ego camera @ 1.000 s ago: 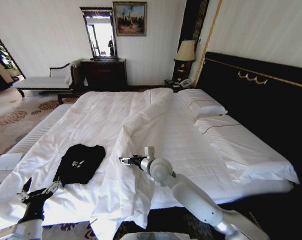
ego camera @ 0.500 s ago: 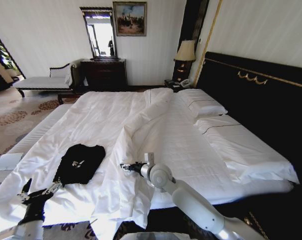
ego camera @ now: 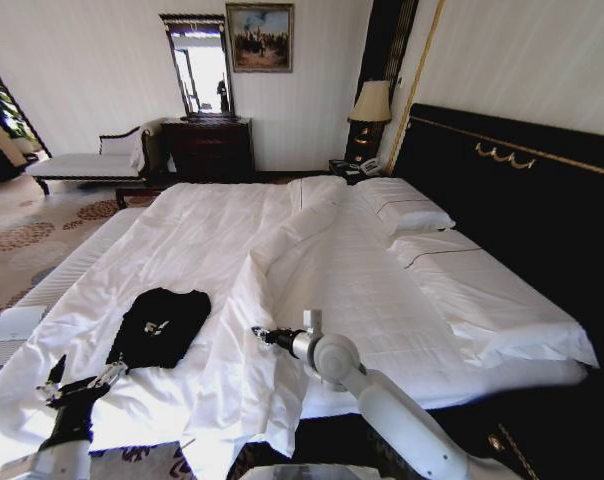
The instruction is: Fold the clothes on the bed.
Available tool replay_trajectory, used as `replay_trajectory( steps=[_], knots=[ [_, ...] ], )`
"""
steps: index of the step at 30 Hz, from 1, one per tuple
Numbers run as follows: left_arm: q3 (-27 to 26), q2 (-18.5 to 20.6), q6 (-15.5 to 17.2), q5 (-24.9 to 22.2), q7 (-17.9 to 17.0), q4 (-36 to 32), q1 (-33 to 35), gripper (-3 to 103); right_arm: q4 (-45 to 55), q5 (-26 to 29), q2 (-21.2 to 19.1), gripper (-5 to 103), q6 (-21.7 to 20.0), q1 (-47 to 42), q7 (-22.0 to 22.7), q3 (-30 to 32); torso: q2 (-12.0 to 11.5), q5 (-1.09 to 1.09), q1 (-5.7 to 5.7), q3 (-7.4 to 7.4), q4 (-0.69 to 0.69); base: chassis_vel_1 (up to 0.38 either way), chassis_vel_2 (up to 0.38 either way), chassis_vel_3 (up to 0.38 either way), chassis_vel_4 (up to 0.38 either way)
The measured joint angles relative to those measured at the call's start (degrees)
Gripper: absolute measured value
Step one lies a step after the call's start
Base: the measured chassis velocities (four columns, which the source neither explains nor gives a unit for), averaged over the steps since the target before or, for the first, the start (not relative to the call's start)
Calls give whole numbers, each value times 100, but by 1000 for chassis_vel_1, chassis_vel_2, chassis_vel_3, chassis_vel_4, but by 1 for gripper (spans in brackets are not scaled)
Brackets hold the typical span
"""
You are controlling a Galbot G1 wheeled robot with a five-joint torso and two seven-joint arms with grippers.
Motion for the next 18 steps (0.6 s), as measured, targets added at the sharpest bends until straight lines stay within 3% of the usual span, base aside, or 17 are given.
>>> replay_trajectory(
  steps=[4, 6, 12, 13, 16, 18],
  knots=[
    [14, -14, 0, 5, -1, -33, -7, 100, 227, 2, -77, 8, 4, -254, -59, 435, 0, 0, 0, 0, 0, 0, 0, 0, 0],
    [13, -23, 0, -9, -3, -60, -12, 100, 521, 13, -133, 1, -46, -584, -68, 1014, 0, 1, 0, 0, 1, 0, 0, 0, 0],
    [100, -71, -15, -17, -10, -50, -29, 100, 1298, 38, -245, 1, -208, -1777, -173, 2686, 0, 0, -1, 0, 0, 0, 0, 0, 0],
    [100, -71, -15, -17, -10, -50, -29, 100, 1298, 38, -245, 1, -208, -1777, -173, 2686, 0, 0, -1, 0, 0, 0, 0, 0, 0],
    [208, -80, -13, 23, -11, -62, -73, 100, 1592, -109, 45, 1, -237, -2425, -214, 3415, 0, 0, -1, 0, -1, 0, 0, 0, 0],
    [233, -80, -7, 29, -11, -75, -86, 100, 1636, -170, 134, 1, -236, -2553, -232, 3563, 0, 0, -1, 0, -1, 0, 0, 0, 0]
  ],
)
